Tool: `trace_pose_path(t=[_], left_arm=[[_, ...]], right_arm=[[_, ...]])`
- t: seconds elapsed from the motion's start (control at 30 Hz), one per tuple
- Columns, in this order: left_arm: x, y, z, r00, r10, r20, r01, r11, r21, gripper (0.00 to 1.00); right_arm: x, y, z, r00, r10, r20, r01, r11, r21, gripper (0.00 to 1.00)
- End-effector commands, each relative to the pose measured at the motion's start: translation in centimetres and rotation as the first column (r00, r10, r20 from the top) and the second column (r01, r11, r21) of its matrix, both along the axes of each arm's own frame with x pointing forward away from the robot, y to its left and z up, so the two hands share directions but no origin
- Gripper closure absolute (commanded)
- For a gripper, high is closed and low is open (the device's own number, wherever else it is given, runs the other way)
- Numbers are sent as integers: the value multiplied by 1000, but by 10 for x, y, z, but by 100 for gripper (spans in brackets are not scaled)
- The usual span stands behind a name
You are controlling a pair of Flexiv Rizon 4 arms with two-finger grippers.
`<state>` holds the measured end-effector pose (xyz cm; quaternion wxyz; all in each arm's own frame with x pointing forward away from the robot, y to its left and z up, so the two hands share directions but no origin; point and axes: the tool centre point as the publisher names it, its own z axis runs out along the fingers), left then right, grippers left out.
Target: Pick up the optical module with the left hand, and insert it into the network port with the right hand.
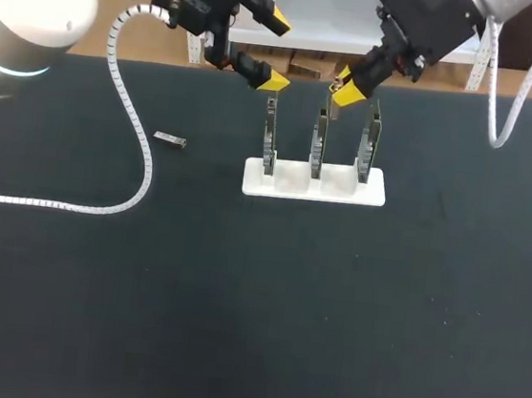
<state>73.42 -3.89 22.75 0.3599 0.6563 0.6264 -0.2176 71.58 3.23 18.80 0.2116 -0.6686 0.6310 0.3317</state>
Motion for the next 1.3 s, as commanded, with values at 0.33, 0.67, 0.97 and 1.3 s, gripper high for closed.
trace_pose_path(t=[0.33,0.67,0.97,1.3], left_arm=[[2,-1,1,1000,0,-5,0,1000,9,0],[2,-1,1,1000,0,-5,0,1000,9,0],[2,-1,1,1000,0,-5,0,1000,9,0],[2,-1,1,1000,0,-5,0,1000,9,0]], right_arm=[[8,4,-3,1000,17,-17,-17,1000,2,100],[3,6,-9,1000,6,-31,-6,1000,13,100],[-1,4,-10,999,-8,-33,8,1000,16,100],[1,3,-12,1000,-7,-30,8,1000,16,100]])
